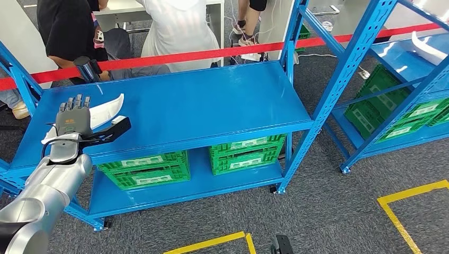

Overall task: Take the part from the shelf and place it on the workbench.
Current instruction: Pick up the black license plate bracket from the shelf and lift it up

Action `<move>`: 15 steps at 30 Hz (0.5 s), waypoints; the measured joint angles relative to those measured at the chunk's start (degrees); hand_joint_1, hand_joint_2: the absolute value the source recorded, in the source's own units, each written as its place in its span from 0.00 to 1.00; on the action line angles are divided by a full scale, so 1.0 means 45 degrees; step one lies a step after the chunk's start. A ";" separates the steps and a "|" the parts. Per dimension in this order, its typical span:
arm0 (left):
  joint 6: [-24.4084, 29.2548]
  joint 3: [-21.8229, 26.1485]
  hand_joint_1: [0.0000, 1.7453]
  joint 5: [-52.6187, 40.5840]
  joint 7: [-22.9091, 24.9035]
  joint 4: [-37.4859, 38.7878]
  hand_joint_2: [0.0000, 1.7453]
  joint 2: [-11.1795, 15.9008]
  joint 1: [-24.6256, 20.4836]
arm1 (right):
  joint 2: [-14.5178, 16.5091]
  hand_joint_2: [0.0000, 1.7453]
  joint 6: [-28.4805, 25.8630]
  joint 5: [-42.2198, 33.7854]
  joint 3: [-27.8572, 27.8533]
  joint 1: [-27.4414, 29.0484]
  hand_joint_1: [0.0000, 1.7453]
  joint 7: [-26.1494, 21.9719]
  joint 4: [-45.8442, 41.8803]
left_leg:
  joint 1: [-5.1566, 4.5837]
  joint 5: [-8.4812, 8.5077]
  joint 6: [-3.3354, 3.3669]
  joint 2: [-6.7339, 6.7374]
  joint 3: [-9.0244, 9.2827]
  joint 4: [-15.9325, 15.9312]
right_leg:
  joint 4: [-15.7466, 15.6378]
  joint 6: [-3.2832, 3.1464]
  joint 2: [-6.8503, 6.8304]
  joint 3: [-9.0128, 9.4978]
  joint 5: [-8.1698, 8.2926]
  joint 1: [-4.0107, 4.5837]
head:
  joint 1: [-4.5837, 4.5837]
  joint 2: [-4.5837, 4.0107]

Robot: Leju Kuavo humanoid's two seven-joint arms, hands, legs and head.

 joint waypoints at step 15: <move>-0.2733 0.0000 0.00 -0.0696 0.0109 0.0212 1.00 0.0002 -0.0035 | 0.0000 0.00 -0.0075 -0.0067 -0.0032 -0.0084 0.00 -0.0192 0.0002 | 0.0001 0.0000 0.0000 -0.0001 0.0000 -0.0001 | 0.0000 -0.0001 0.0000 0.0000 -0.0001 0.0000 | -0.0001 0.0000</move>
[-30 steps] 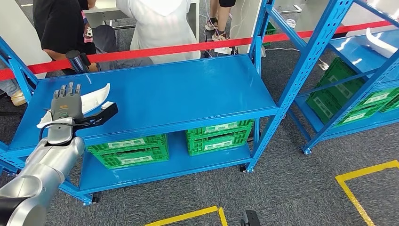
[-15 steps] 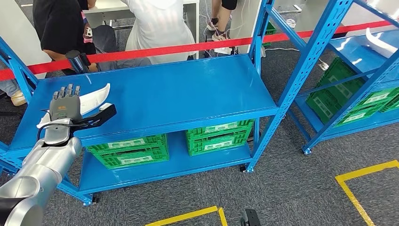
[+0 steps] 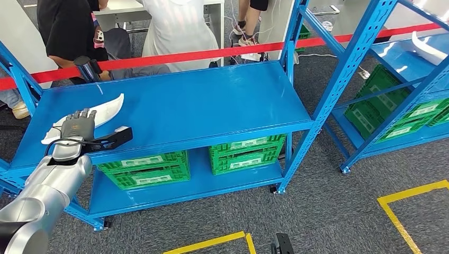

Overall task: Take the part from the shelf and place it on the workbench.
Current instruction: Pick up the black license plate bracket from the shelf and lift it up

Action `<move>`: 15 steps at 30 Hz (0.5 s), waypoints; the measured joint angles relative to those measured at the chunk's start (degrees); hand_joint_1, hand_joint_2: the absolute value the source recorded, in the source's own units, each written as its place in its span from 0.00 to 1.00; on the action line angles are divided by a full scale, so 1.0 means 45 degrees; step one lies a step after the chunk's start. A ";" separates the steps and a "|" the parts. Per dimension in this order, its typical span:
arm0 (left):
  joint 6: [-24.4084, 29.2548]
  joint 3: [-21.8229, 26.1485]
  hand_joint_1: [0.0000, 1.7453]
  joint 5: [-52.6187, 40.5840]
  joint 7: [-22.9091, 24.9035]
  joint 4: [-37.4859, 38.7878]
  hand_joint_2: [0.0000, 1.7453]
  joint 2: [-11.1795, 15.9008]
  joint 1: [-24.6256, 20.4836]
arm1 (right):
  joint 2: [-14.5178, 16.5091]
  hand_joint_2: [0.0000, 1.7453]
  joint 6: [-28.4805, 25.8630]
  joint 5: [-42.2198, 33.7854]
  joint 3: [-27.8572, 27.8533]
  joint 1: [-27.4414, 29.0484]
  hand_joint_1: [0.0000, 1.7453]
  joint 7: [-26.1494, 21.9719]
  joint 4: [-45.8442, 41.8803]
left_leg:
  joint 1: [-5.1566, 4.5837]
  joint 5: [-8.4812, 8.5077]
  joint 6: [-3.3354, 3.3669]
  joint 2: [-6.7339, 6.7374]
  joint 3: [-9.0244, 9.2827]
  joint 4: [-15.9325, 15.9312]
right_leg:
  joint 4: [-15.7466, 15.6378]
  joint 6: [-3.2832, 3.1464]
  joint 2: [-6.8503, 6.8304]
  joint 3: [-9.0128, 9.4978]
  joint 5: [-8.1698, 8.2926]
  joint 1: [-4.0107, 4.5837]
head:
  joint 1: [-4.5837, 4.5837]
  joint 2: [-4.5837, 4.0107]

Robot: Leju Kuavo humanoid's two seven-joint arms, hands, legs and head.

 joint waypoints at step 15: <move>0.1446 -0.0107 0.03 -0.0214 0.0577 -0.0004 1.00 0.0198 0.0395 | 0.0052 0.00 0.0041 0.0302 -0.0072 0.0166 0.00 -0.0111 0.0000 | 0.0000 0.0000 0.0000 0.0001 0.0000 -0.0003 | 0.0000 -0.0009 0.0000 -0.0002 -0.0006 0.0000 | 0.0000 0.0000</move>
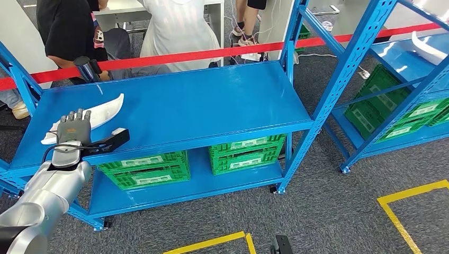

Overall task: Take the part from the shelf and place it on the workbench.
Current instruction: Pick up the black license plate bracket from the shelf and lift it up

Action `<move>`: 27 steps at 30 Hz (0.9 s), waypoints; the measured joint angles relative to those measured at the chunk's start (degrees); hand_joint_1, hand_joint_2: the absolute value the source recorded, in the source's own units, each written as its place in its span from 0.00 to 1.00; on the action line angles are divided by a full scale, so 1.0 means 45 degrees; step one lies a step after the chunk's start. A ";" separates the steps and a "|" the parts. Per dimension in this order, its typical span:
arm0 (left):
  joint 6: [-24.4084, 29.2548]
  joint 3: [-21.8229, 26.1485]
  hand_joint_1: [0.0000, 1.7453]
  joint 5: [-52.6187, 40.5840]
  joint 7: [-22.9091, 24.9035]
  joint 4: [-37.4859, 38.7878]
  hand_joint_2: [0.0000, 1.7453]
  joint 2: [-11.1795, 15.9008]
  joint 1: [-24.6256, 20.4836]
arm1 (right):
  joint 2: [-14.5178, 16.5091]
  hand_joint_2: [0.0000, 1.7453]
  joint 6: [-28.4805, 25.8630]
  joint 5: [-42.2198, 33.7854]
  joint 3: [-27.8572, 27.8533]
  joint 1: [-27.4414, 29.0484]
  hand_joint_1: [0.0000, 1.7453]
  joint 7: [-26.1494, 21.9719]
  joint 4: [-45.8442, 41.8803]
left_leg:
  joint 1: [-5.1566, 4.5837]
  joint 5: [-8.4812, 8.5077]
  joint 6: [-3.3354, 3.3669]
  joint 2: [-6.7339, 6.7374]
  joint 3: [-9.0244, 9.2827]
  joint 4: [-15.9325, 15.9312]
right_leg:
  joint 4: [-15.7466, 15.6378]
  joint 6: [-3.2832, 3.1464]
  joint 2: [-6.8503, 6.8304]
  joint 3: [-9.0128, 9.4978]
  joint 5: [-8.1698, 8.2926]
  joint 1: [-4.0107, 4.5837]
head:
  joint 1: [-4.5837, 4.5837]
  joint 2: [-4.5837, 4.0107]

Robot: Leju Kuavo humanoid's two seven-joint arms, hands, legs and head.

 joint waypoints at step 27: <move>0.0995 -0.0005 0.85 0.0007 -0.0310 0.0005 1.00 0.0531 0.0487 | 0.0123 0.00 -0.0111 0.0141 0.0000 0.0157 0.00 -0.0607 0.0001 | 0.0000 0.0000 0.0000 0.0000 0.0000 -0.0005 | 0.0000 -0.0009 0.0000 -0.0003 -0.0005 0.0000 | 0.0000 0.0000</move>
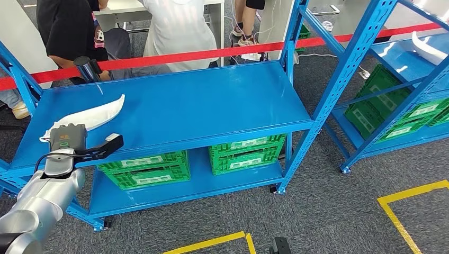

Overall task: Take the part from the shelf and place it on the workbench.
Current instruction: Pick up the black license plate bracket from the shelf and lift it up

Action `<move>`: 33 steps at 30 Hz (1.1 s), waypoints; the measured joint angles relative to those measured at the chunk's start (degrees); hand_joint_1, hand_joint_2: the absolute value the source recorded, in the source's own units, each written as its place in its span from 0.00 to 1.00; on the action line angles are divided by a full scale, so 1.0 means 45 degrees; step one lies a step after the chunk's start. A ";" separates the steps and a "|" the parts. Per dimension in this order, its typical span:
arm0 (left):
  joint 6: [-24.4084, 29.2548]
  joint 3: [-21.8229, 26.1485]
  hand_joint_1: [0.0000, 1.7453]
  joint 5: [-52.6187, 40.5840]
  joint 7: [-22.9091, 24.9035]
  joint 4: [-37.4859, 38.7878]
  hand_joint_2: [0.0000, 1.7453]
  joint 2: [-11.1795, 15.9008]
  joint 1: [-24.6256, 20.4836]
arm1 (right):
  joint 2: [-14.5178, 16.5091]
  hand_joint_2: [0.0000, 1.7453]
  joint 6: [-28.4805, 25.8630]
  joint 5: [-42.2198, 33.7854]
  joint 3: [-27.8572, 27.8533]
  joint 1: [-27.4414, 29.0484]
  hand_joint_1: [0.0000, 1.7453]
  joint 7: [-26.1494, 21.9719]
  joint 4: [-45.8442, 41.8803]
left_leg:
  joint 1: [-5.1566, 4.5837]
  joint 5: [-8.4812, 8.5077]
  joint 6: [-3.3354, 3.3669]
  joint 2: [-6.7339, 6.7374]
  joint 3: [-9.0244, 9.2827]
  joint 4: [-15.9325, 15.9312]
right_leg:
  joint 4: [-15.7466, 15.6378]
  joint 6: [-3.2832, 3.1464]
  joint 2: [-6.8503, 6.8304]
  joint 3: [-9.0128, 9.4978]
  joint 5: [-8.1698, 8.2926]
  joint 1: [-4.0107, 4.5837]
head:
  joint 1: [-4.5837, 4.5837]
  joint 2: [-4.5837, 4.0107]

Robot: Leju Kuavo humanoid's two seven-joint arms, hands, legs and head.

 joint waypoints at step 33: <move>0.1411 0.0000 0.00 -0.0020 -0.0521 -0.0010 0.00 0.0007 0.0347 | 0.0044 0.00 0.0058 0.0214 0.0000 0.0148 0.00 0.0477 0.0000 | 0.0000 0.0000 0.0000 0.0002 0.0000 -0.0001 | 0.0000 -0.0006 0.0001 -0.0004 -0.0004 0.0000 | 0.0000 0.0000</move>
